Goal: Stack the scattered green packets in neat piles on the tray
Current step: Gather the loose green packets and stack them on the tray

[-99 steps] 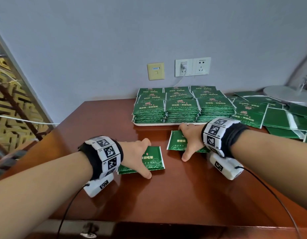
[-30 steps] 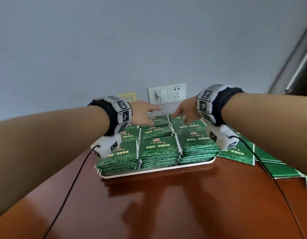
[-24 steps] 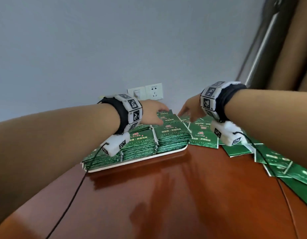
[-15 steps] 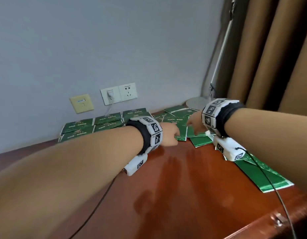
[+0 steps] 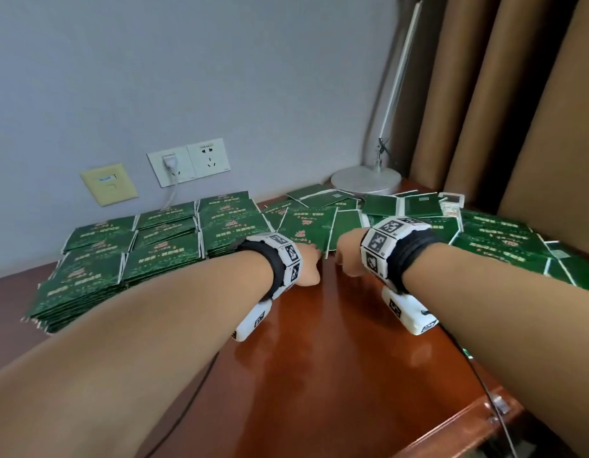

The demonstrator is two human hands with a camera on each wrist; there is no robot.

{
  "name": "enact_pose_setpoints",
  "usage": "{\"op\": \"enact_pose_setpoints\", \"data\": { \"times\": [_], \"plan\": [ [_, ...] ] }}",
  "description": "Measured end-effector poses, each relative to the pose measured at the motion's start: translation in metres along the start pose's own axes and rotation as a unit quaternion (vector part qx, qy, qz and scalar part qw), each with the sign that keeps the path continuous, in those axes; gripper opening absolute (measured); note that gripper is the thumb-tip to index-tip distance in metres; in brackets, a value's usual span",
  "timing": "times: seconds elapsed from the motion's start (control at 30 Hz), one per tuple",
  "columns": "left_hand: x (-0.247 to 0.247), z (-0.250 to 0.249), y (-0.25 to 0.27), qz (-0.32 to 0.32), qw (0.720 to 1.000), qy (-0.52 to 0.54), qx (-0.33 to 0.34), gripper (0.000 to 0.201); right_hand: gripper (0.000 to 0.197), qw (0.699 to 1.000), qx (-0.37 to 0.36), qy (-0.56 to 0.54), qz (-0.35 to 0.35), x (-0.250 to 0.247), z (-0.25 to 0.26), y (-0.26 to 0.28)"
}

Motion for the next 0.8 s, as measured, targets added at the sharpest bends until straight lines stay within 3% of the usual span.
{"op": "enact_pose_setpoints", "data": {
  "times": [0.07,0.23,0.37,0.47,0.63,0.8],
  "plan": [
    [0.004,-0.003,0.004,-0.01,0.999,0.018,0.024,0.069,0.038,0.999,0.016,0.016,0.029,0.002,0.001,-0.002],
    [0.01,-0.006,0.021,-0.024,0.998,0.031,0.054,0.068,0.037,0.999,0.019,0.019,0.026,0.002,0.002,-0.006],
    [0.014,-0.012,0.034,-0.031,0.997,0.016,0.067,0.068,0.013,0.999,0.022,0.026,0.006,0.003,0.007,0.003],
    [0.016,-0.015,0.044,-0.048,0.996,0.013,0.075,0.069,0.012,0.999,0.024,0.047,0.003,0.004,0.014,0.01],
    [0.024,-0.019,0.06,-0.048,0.995,0.017,0.083,0.068,0.017,0.997,0.011,0.072,0.019,0.008,0.021,0.021],
    [0.029,-0.021,0.074,-0.045,0.995,0.017,0.092,0.07,0.038,0.999,-0.009,0.044,0.014,0.013,0.025,0.033]
  ]
}}
Point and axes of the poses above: each hand's wrist, its own y-axis away from the middle knuckle, its own x-axis out of the palm, z = x × y, the point moved 8 cm from there along -y, towards the middle knuckle, and after that the axes turned 1 degree about z, right-handed, at the moved point
